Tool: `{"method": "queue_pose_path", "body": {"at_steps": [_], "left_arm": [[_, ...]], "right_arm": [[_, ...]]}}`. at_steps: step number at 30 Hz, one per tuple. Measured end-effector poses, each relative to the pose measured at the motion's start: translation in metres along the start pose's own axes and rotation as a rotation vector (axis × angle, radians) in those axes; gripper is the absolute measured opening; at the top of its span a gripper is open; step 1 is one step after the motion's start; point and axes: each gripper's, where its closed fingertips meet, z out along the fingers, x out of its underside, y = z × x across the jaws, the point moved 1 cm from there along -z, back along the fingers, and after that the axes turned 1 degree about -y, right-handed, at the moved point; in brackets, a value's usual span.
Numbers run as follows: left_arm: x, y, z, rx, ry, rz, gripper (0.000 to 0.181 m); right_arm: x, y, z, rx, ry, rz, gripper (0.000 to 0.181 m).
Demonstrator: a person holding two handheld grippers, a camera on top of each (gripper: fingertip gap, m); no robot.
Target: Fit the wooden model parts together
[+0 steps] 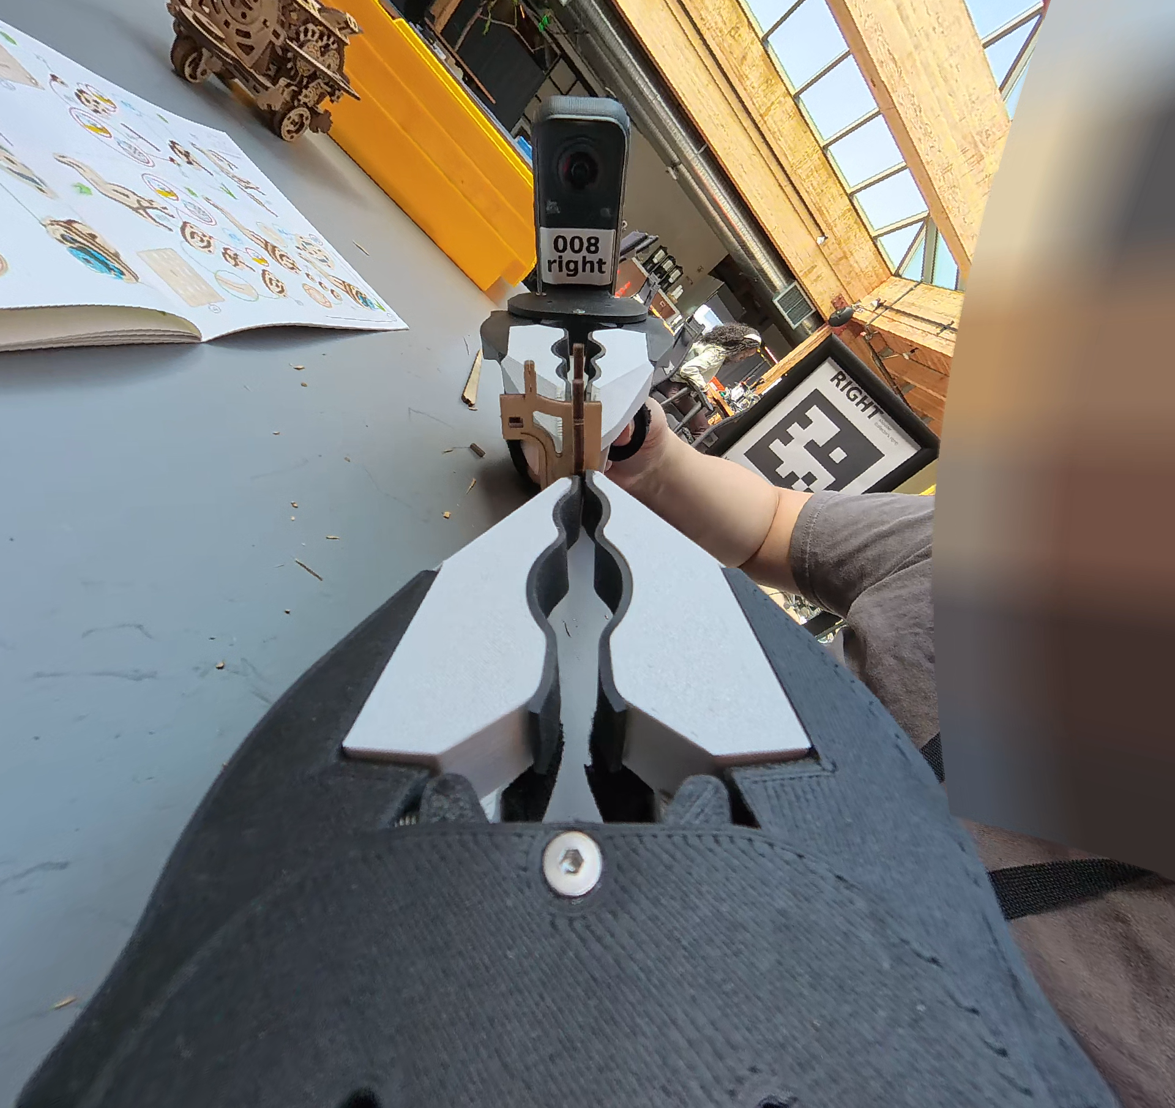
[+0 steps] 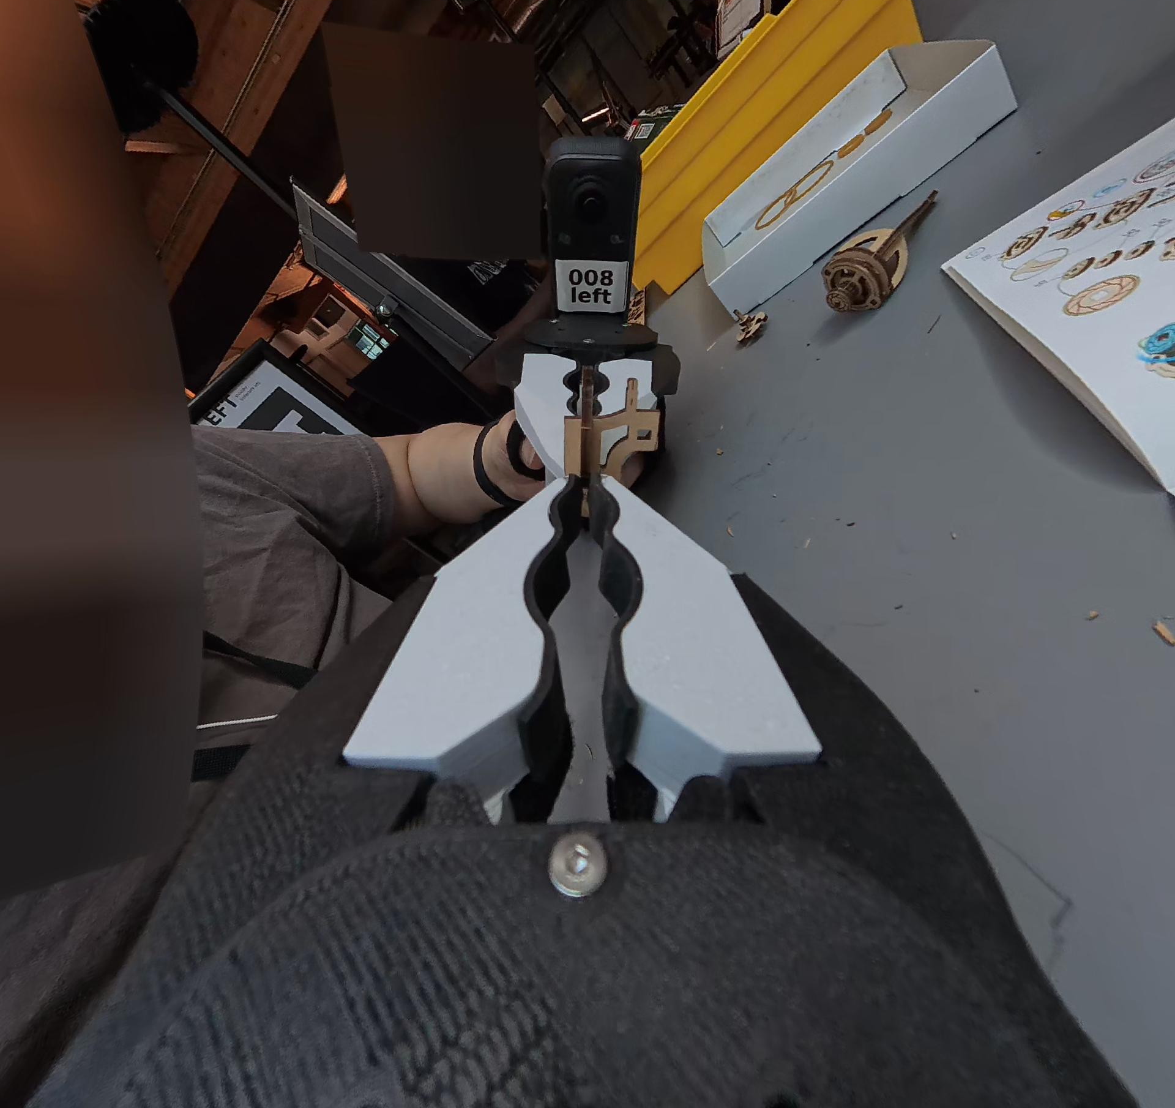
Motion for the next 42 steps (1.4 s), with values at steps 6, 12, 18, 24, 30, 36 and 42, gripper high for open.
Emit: {"method": "queue_pose_path", "body": {"at_steps": [6, 12, 18, 24, 30, 36, 42], "left_arm": [[-0.0029, -0.0014, -0.0019, 0.012, -0.022, -0.004, 0.002], [-0.0045, 0.0012, -0.0022, -0.006, -0.032, -0.004, 0.004], [-0.0042, 0.0007, -0.0023, -0.024, -0.026, 0.033, 0.0], [-0.001, 0.0036, -0.0026, -0.044, 0.0, 0.029, 0.0], [0.0002, 0.0057, -0.0034, -0.059, 0.009, 0.025, 0.001], [0.0004, 0.0058, -0.0033, -0.056, 0.011, 0.02, 0.001], [0.0021, 0.0065, -0.0031, -0.06, 0.022, 0.016, 0.001]], "right_arm": [[-0.0003, 0.0011, -0.0005, -0.005, -0.002, -0.006, 0.001], [0.0017, 0.0013, 0.0009, 0.001, 0.009, -0.019, 0.001], [0.0021, 0.0003, 0.0016, -0.004, 0.006, 0.0, 0.001], [0.0003, -0.0034, 0.0006, 0.014, -0.001, 0.01, 0.006], [0.0024, -0.0043, 0.0003, 0.015, 0.019, 0.029, 0.001], [0.0055, -0.0054, 0.0025, 0.014, 0.038, 0.042, 0.004], [0.0085, -0.0048, 0.0028, 0.021, 0.059, 0.028, 0.001]]}}
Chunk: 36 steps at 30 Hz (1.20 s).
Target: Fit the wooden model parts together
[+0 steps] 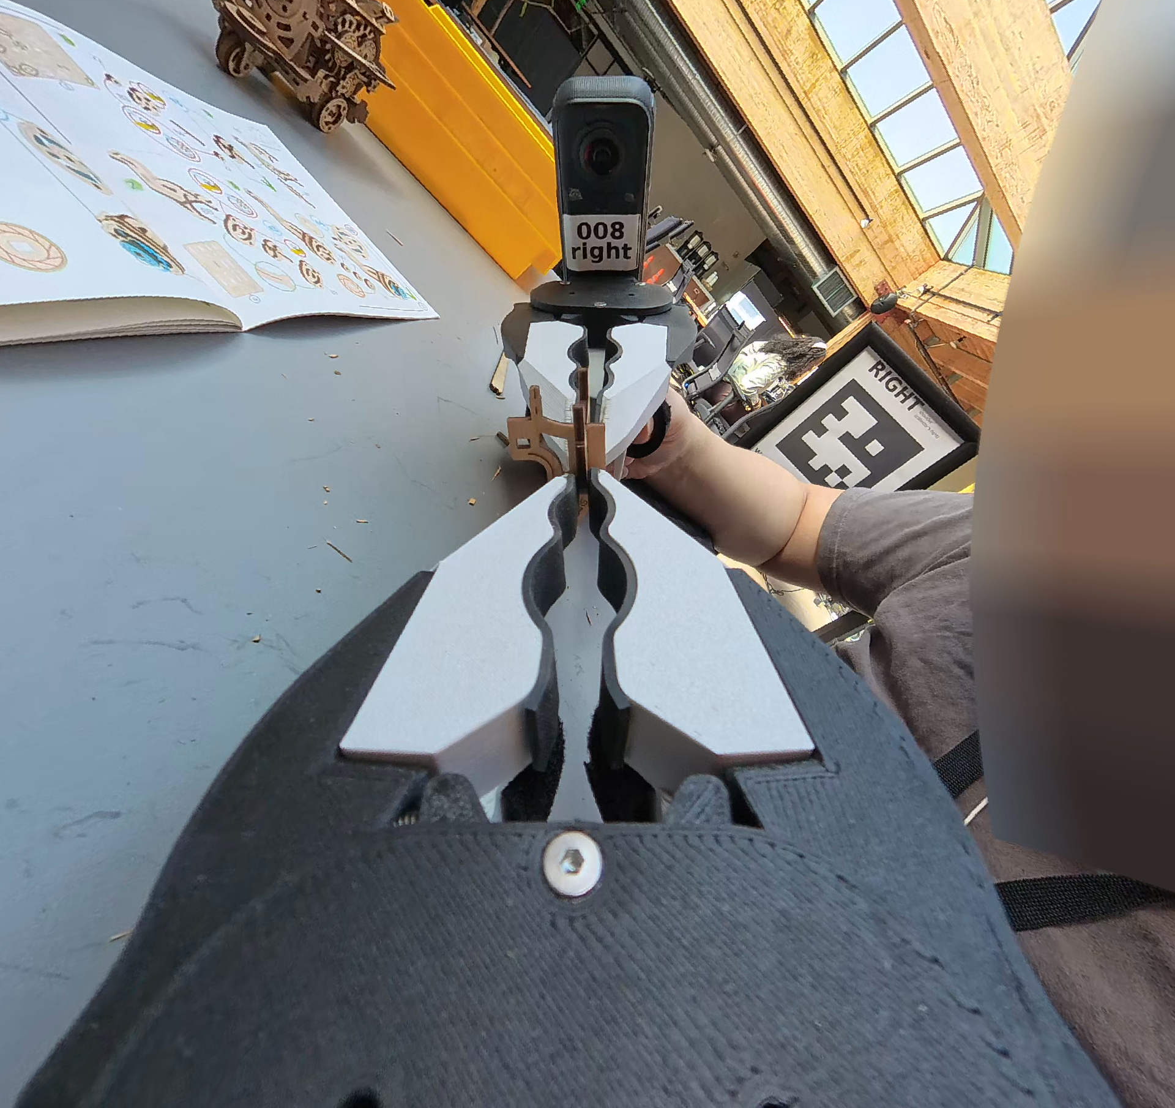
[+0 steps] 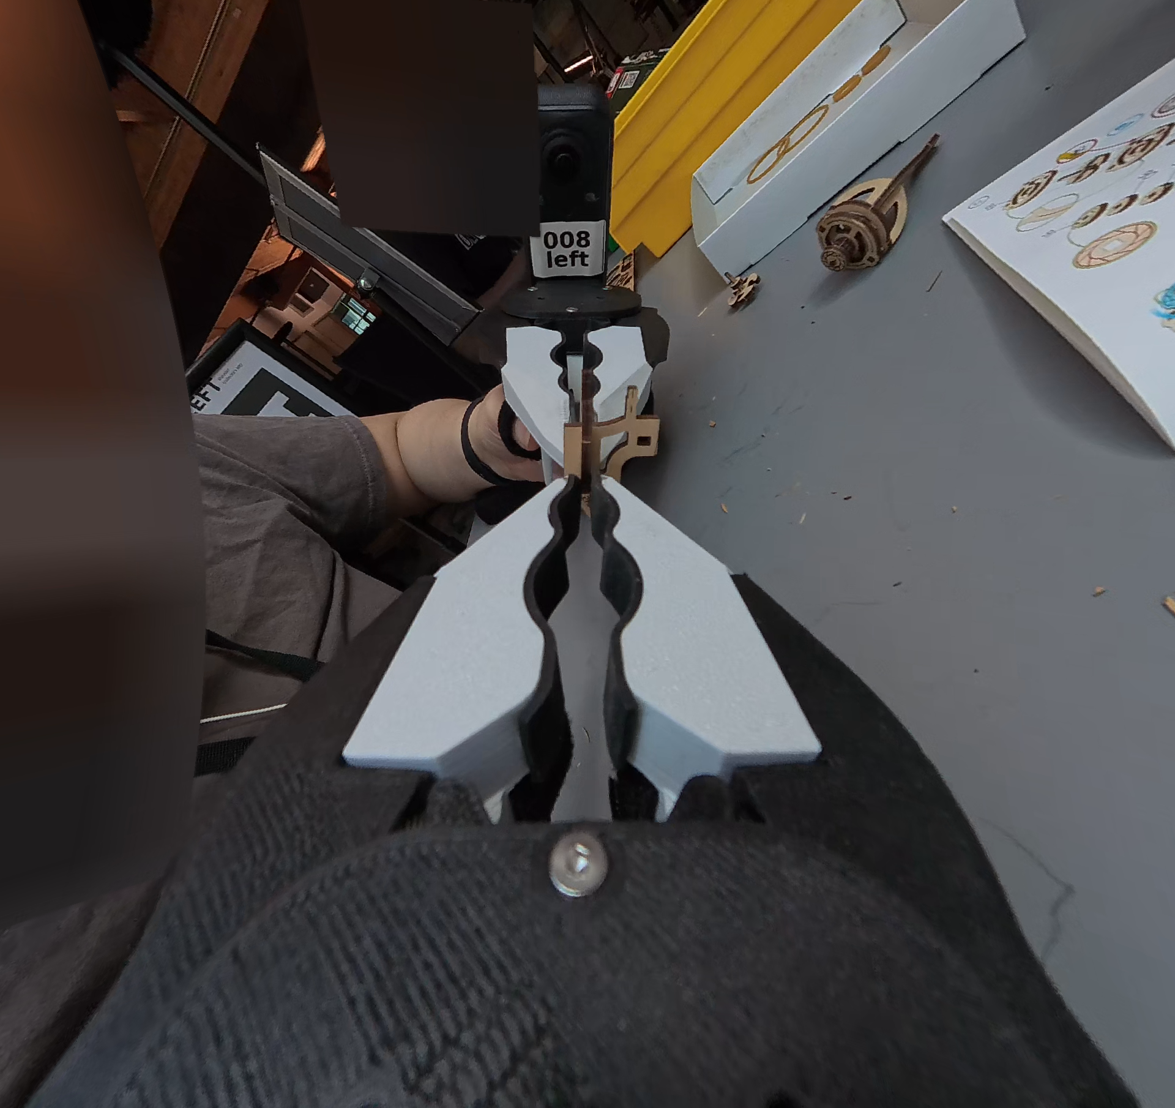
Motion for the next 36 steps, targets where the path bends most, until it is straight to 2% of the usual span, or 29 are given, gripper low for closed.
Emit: {"method": "queue_pose_path", "body": {"at_steps": [5, 7, 8, 14, 15, 17, 22, 24, 26, 29, 31, 35, 36], "left_arm": [[-0.001, 0.001, -0.001, -0.01, -0.011, 0.005, 0.0], [0.001, 0.0, 0.002, -0.011, 0.0, 0.012, 0.001], [0.003, 0.001, 0.004, -0.032, 0.023, 0.035, 0.001], [-0.002, 0.001, -0.003, 0.003, -0.008, 0.003, 0.001], [-0.006, 0.002, -0.006, 0.01, -0.041, -0.017, 0.0], [-0.013, 0.005, -0.013, 0.016, -0.086, -0.049, 0.0], [-0.012, 0.004, -0.011, 0.028, -0.072, -0.071, 0.0], [-0.012, 0.006, -0.011, 0.035, -0.071, -0.111, 0.0], [-0.011, 0.008, -0.012, 0.037, -0.071, -0.147, 0.0], [-0.01, 0.008, -0.012, 0.043, -0.062, -0.179, 0.0], [-0.004, 0.008, -0.009, 0.042, -0.014, -0.191, 0.0], [0.011, 0.003, -0.003, 0.041, 0.094, -0.174, 0.001], [0.013, 0.002, -0.002, 0.037, 0.112, -0.162, 0.001]], "right_arm": [[0.005, 0.0, 0.004, -0.015, 0.031, 0.031, 0.001], [0.028, -0.001, 0.016, 0.021, 0.174, -0.02, 0.002], [0.027, -0.003, 0.017, 0.059, 0.171, -0.08, 0.0], [0.018, -0.002, 0.013, 0.013, 0.111, 0.0, 0.001], [0.015, -0.004, 0.011, 0.001, 0.091, 0.037, 0.008], [0.009, -0.006, 0.009, 0.0, 0.055, 0.06, 0.011], [-0.003, -0.004, 0.002, 0.006, -0.03, 0.006, 0.022], [-0.013, -0.005, -0.004, 0.076, -0.088, -0.098, 0.032], [-0.02, 0.0, -0.011, 0.167, -0.099, -0.314, 0.041], [-0.015, 0.002, -0.015, 0.35, 0.002, -0.743, 0.071], [-0.006, 0.005, -0.011, 0.392, 0.076, -0.923, 0.077], [0.013, 0.001, 0.0, 0.35, 0.179, -0.893, 0.075], [0.015, 0.0, 0.001, 0.34, 0.189, -0.881, 0.07]]}}
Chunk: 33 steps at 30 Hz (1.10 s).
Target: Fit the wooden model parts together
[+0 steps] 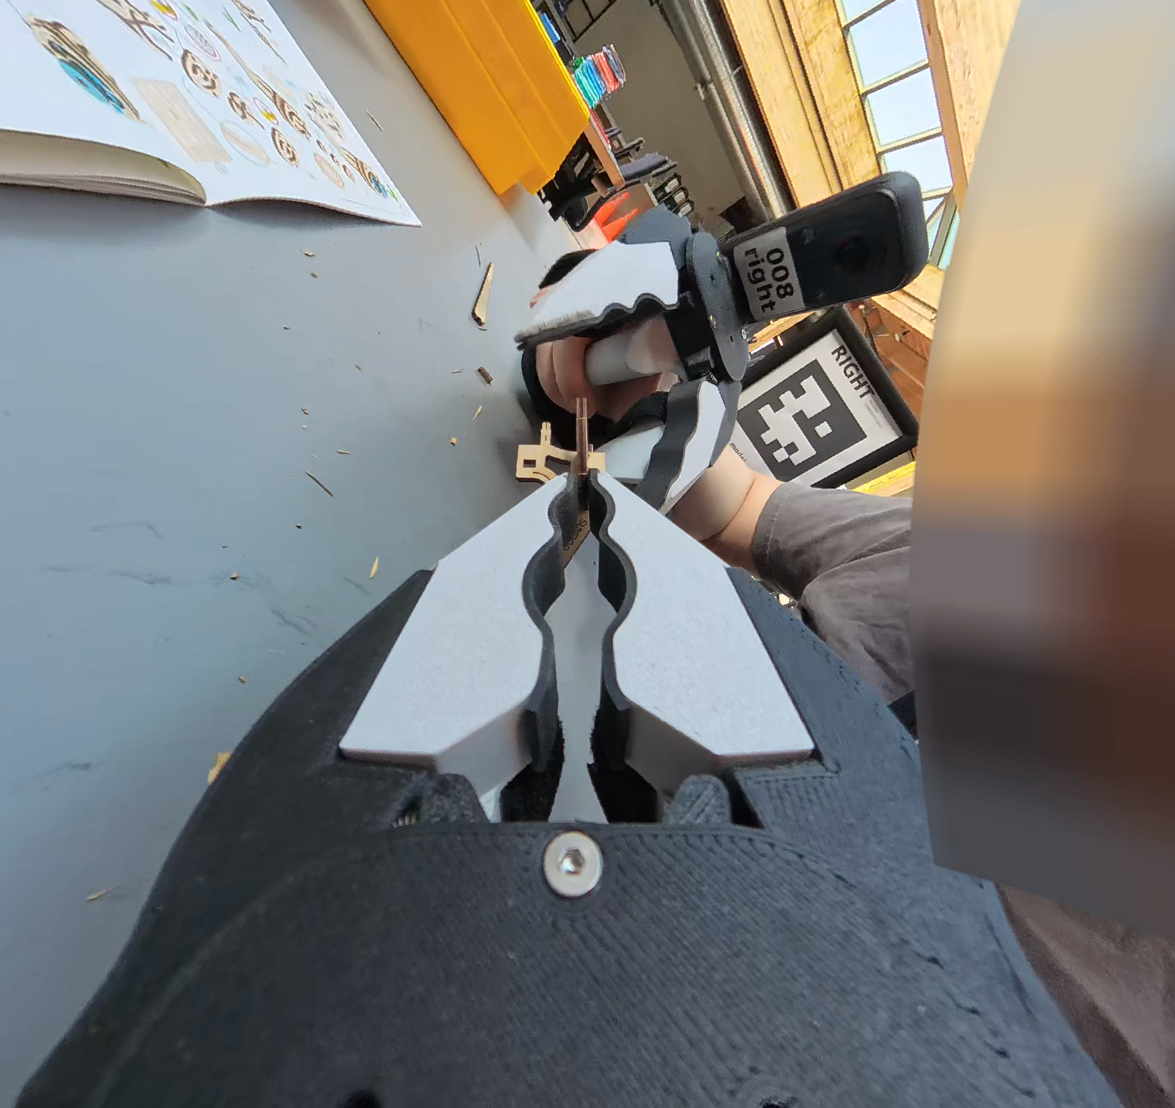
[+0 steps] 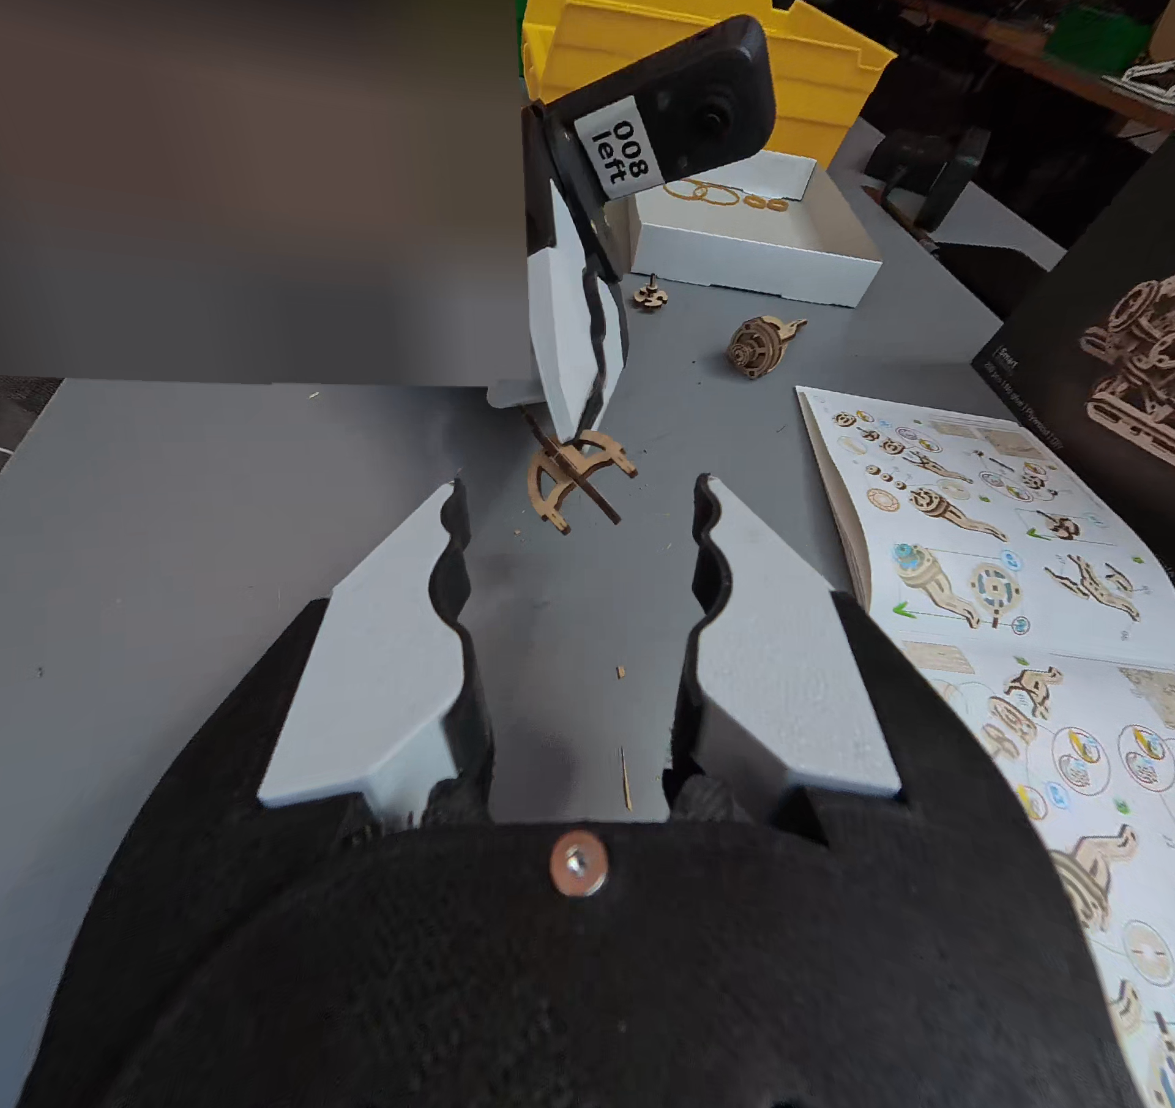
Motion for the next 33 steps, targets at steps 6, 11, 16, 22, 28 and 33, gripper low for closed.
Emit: {"method": "queue_pose_path", "body": {"at_steps": [6, 11, 16, 22, 28, 33], "left_arm": [[0.005, 0.001, 0.002, 0.0, 0.035, -0.016, 0.001], [0.008, 0.002, 0.004, -0.011, 0.057, -0.019, 0.001], [-0.003, -0.003, 0.004, 0.011, -0.022, -0.007, 0.001], [-0.038, -0.02, -0.015, 0.072, -0.273, 0.082, 0.0], [-0.041, -0.024, -0.011, 0.019, -0.309, 0.185, 0.001], [-0.043, -0.024, -0.009, 0.01, -0.329, 0.198, 0.001]], "right_arm": [[0.004, 0.009, 0.003, -0.034, 0.04, -0.037, 0.053], [0.012, 0.009, 0.011, 0.019, 0.12, -0.139, 0.059], [0.011, -0.001, 0.012, 0.121, 0.153, -0.186, 0.058], [-0.019, -0.028, -0.011, 0.07, -0.147, 0.426, 0.047], [-0.033, -0.019, -0.008, -0.224, -0.318, 0.814, 0.02], [-0.031, -0.018, -0.002, -0.243, -0.314, 0.852, 0.005]]}}
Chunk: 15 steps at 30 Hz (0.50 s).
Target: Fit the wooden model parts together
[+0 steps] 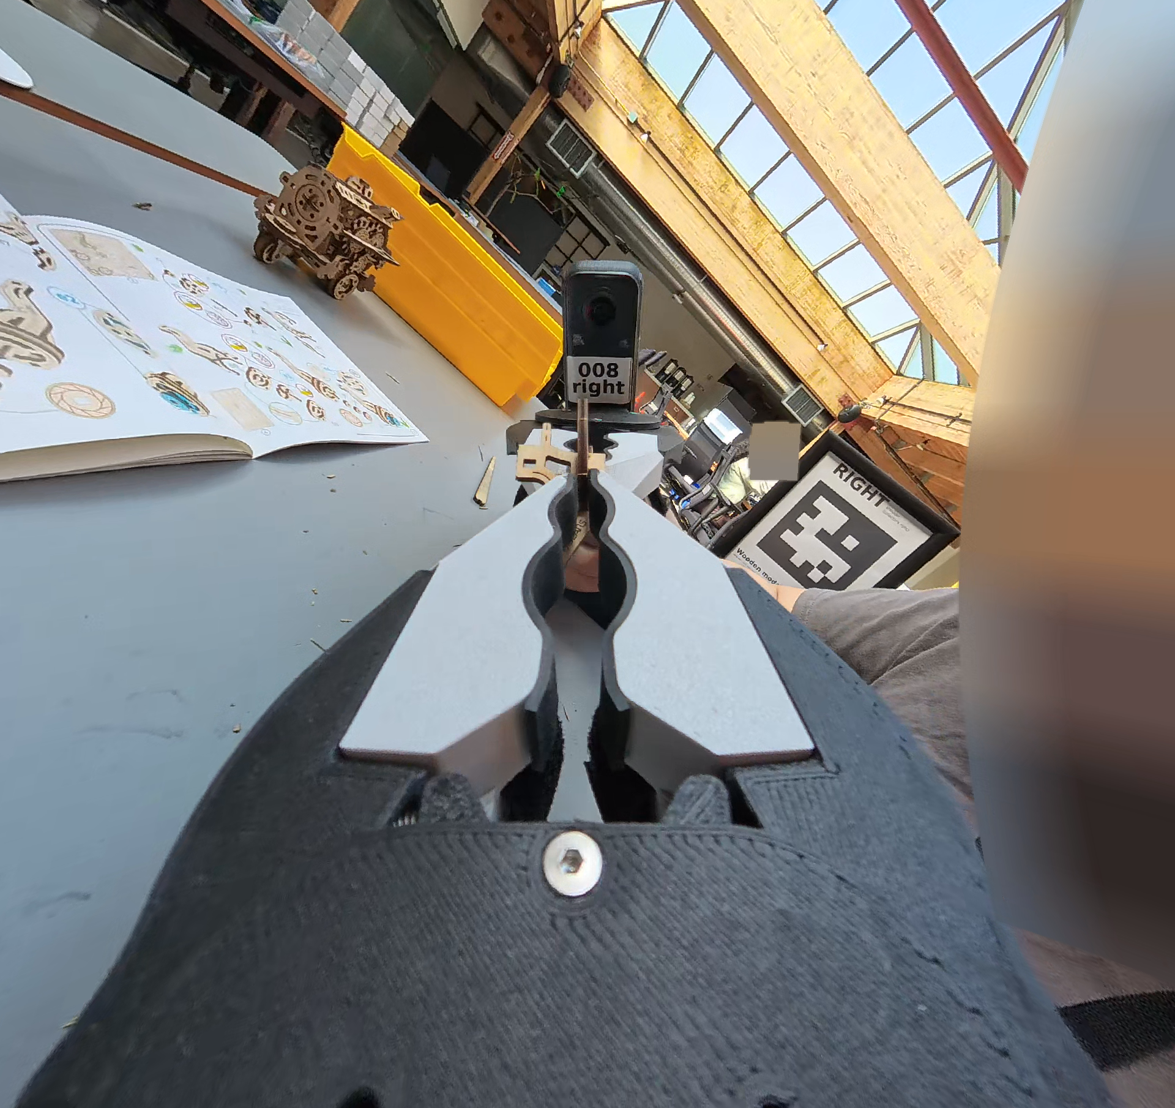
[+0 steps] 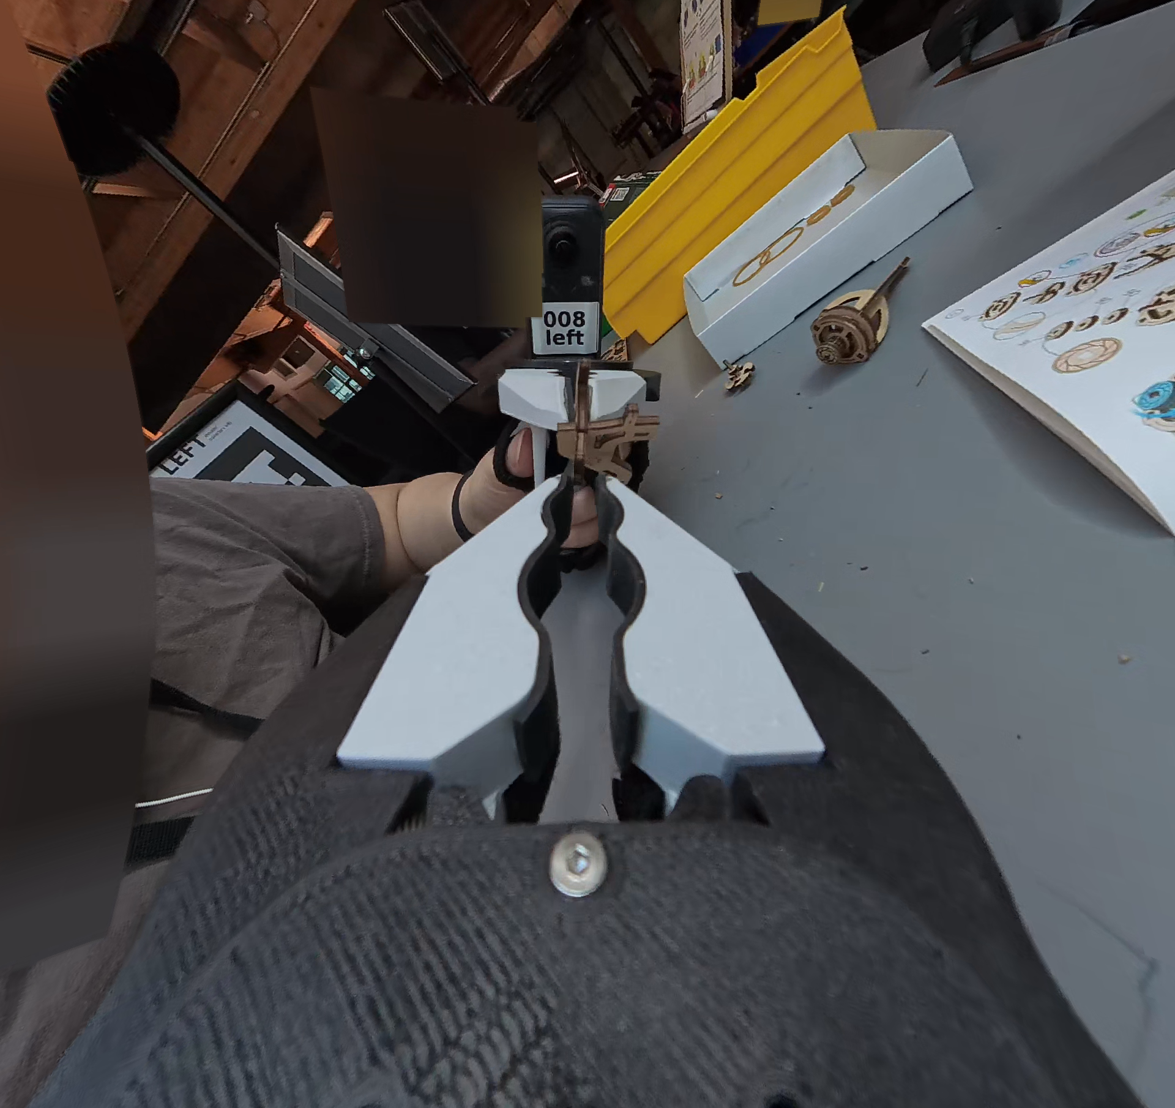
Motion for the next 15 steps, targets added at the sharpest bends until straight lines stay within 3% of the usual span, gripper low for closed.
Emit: {"method": "queue_pose_path", "body": {"at_steps": [11, 14, 15], "left_arm": [[0.008, -0.001, 0.004, 0.038, 0.031, -0.05, 0.001], [0.01, 0.0, 0.005, 0.027, 0.047, -0.034, 0.001], [0.011, 0.0, 0.005, 0.025, 0.052, -0.035, 0.001]], "right_arm": [[-0.011, 0.001, -0.01, -0.042, -0.063, 0.02, 0.0], [-0.006, 0.0, -0.007, -0.032, -0.036, 0.026, 0.017], [-0.005, 0.001, -0.006, -0.033, -0.027, 0.013, 0.003]]}}
